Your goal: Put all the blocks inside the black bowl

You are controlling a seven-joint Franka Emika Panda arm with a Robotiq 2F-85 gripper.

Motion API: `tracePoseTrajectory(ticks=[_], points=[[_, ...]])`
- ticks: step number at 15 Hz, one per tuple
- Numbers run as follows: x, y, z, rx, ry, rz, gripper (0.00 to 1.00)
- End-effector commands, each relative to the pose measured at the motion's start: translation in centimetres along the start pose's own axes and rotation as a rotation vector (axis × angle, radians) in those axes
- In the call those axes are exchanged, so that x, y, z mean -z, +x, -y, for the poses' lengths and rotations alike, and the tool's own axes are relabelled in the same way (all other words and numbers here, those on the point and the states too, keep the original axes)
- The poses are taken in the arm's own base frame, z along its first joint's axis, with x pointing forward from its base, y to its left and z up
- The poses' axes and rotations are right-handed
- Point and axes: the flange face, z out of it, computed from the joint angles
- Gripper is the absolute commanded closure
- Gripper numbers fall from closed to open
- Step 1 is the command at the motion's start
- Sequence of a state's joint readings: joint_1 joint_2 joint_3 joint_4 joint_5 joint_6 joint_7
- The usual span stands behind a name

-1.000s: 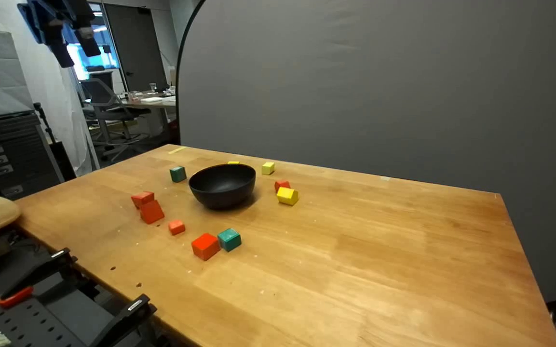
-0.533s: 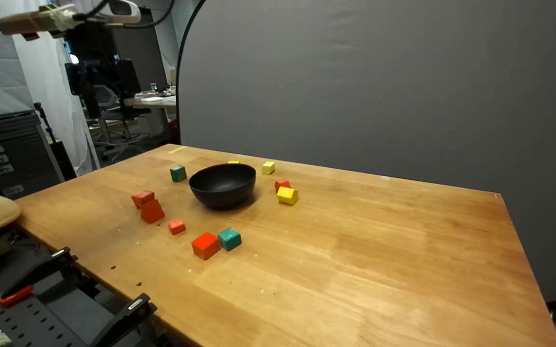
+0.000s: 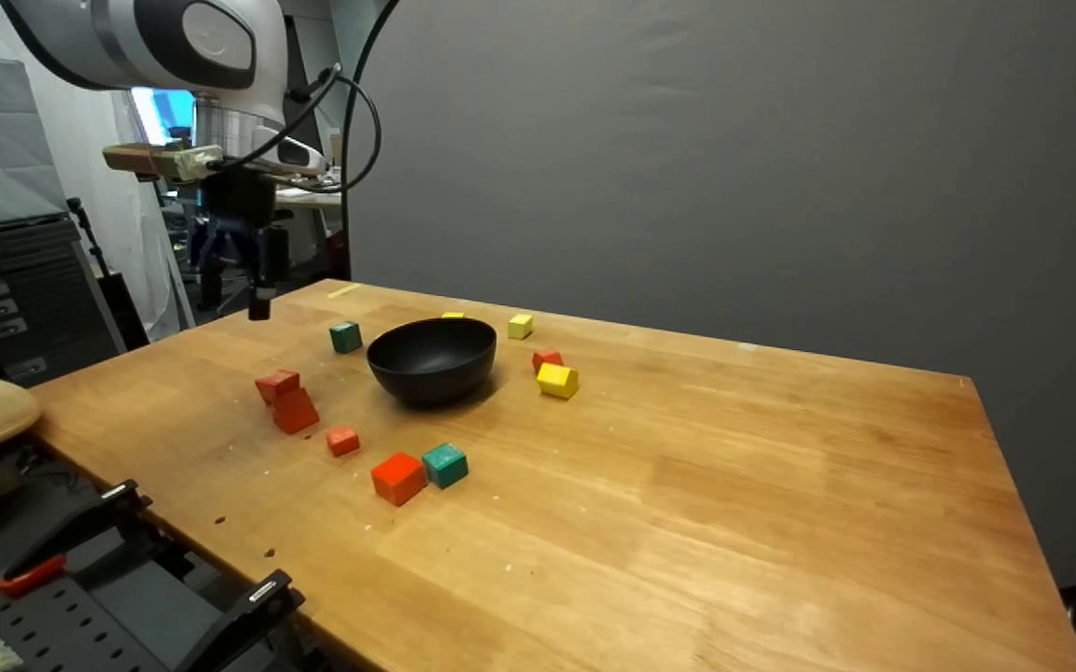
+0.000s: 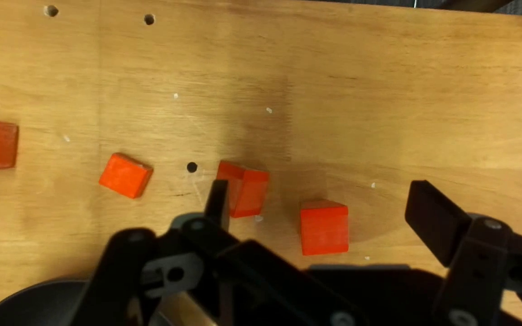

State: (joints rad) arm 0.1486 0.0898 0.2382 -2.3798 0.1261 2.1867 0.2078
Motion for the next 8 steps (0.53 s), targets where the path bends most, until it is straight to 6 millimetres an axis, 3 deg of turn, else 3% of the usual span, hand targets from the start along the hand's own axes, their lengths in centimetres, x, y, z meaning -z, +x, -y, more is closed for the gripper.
tracePoseTrajectory(ticks=[1, 3, 8], points=[[0.0, 0.0, -0.1, -0.001, 0.0, 0.001, 0.0], [-0.5, 0.2, 0.1, -0.053, -0.001, -0.09, 0.0], [-4.9, 2.3, 2.3, -0.068, -0.007, -0.161, 0.0]])
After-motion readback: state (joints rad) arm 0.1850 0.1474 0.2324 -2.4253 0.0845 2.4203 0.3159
